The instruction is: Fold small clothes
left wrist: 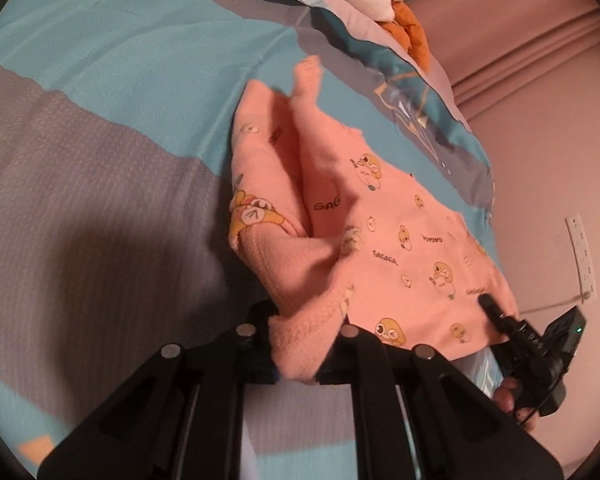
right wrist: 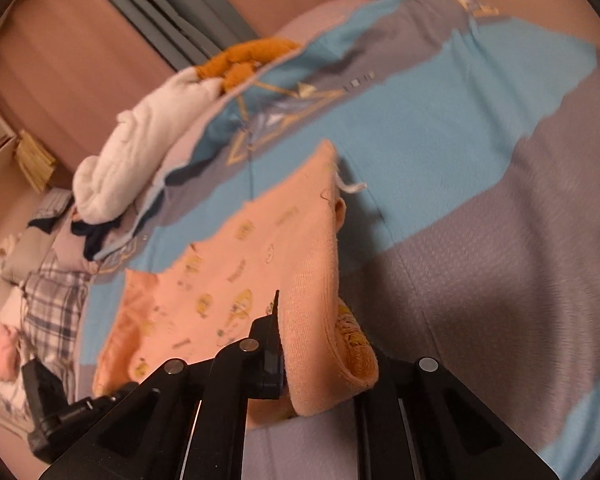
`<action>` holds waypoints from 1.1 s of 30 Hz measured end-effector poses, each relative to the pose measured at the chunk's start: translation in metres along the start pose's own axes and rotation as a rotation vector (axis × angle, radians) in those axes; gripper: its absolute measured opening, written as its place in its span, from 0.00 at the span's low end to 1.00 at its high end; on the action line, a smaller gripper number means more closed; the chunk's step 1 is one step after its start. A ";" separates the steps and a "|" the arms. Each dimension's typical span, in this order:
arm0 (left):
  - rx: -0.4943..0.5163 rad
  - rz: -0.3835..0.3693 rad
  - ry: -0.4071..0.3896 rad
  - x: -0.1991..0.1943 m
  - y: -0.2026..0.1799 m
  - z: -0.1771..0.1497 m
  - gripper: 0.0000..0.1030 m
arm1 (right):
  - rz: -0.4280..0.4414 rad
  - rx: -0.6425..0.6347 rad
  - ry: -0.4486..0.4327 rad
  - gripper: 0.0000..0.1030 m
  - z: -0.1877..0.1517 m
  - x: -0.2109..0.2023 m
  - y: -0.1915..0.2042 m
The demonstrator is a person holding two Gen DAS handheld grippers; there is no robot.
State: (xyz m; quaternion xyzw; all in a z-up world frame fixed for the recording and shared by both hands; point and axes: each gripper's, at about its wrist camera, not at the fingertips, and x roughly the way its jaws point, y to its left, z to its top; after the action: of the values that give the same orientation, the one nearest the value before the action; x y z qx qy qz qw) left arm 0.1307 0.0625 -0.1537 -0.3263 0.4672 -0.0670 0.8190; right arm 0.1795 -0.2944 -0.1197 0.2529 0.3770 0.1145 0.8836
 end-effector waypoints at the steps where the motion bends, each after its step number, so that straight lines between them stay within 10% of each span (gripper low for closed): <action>1: 0.000 -0.007 0.004 -0.004 0.000 -0.004 0.09 | 0.001 -0.010 -0.007 0.11 -0.001 -0.008 0.003; 13: 0.016 0.069 0.072 -0.032 -0.004 -0.080 0.13 | -0.049 -0.182 0.002 0.11 -0.018 -0.061 0.032; 33: 0.001 0.150 0.026 -0.070 0.020 -0.086 0.42 | -0.018 -0.688 0.092 0.11 -0.063 -0.009 0.164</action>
State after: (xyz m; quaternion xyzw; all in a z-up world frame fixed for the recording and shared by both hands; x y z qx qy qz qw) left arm 0.0184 0.0665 -0.1452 -0.2891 0.5007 -0.0099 0.8158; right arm 0.1261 -0.1368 -0.0635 -0.0684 0.3579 0.2385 0.9002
